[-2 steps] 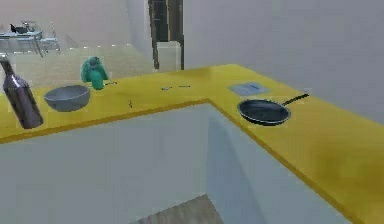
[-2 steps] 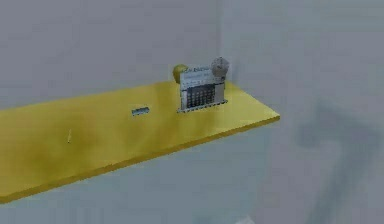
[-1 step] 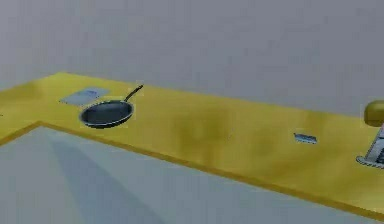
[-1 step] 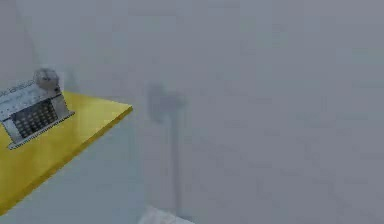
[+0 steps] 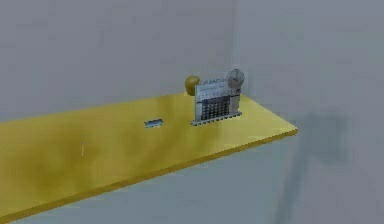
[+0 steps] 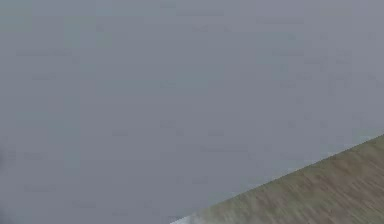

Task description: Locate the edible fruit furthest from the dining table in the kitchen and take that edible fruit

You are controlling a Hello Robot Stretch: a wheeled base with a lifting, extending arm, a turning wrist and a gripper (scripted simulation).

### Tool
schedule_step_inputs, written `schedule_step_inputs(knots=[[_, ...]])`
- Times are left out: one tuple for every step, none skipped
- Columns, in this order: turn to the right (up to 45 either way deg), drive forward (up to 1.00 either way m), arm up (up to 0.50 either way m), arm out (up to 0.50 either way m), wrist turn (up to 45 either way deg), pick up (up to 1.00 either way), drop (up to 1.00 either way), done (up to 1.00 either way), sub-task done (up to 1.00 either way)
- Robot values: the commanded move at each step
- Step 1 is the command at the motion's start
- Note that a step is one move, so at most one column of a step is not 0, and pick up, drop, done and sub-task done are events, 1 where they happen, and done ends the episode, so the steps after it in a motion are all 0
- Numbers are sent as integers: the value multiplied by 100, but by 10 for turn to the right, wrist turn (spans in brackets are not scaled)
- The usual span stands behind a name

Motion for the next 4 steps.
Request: schedule_step_inputs(knots=[[120, 0, 0, 0, 0, 0, 0, 0, 0], [0, 40, 0, 0, 0, 0, 0, 0, 0], [-450, 0, 0, 0, 0, 0, 0, 0, 0], [-450, 0, 0, 0, 0, 0, 0, 0, 0]])
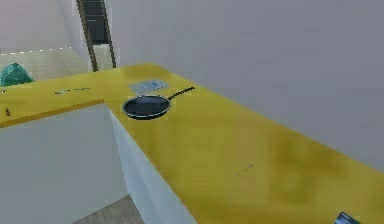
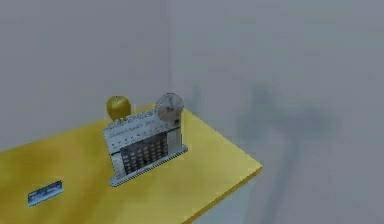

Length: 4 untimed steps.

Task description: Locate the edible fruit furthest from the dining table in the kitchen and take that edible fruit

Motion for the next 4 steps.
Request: schedule_step_inputs(knots=[[-150, 0, 0, 0, 0, 0, 0, 0, 0], [0, 0, 50, 0, 0, 0, 0, 0, 0], [0, 0, 38, 0, 0, 0, 0, 0, 0], [0, 0, 0, 46, 0, 0, 0, 0, 0]])
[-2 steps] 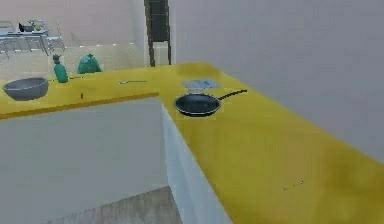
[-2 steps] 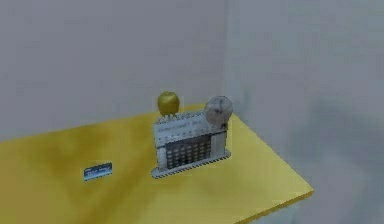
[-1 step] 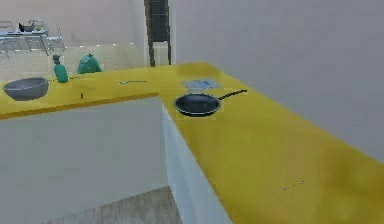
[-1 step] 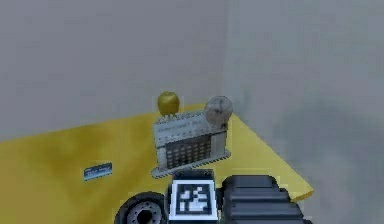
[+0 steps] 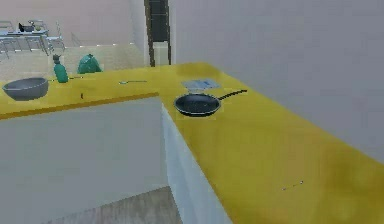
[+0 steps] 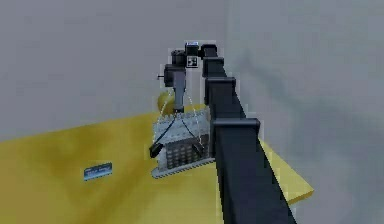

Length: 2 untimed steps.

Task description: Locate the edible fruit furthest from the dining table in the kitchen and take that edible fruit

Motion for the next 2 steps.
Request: schedule_step_inputs(knots=[[0, 0, 0, 0, 450, 0, 0, 0, 0], [0, 0, 0, 0, 450, 0, 0, 0, 0]])
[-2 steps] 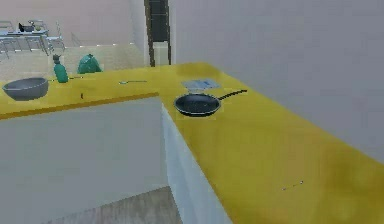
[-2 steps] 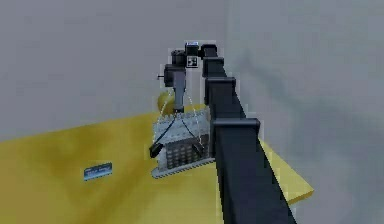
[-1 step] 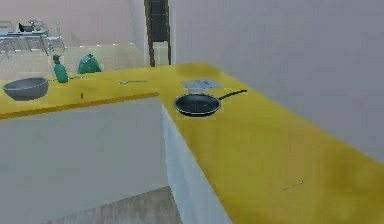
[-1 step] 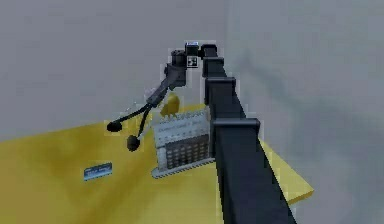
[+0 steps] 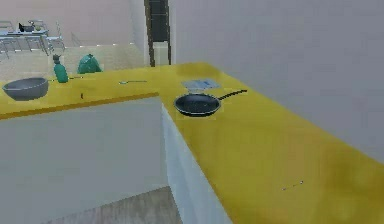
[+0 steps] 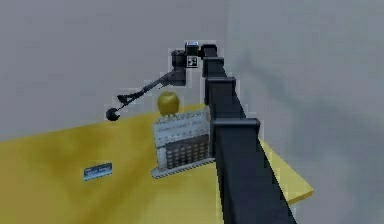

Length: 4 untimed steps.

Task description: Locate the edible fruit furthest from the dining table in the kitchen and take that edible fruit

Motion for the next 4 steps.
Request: schedule_step_inputs(knots=[[0, 0, 0, 0, 450, 0, 0, 0, 0], [0, 0, 0, 0, 240, 0, 0, 0, 0], [0, 0, -8, 0, 0, 0, 0, 0, 0], [0, 0, 0, 0, 0, 100, 0, 0, 0]])
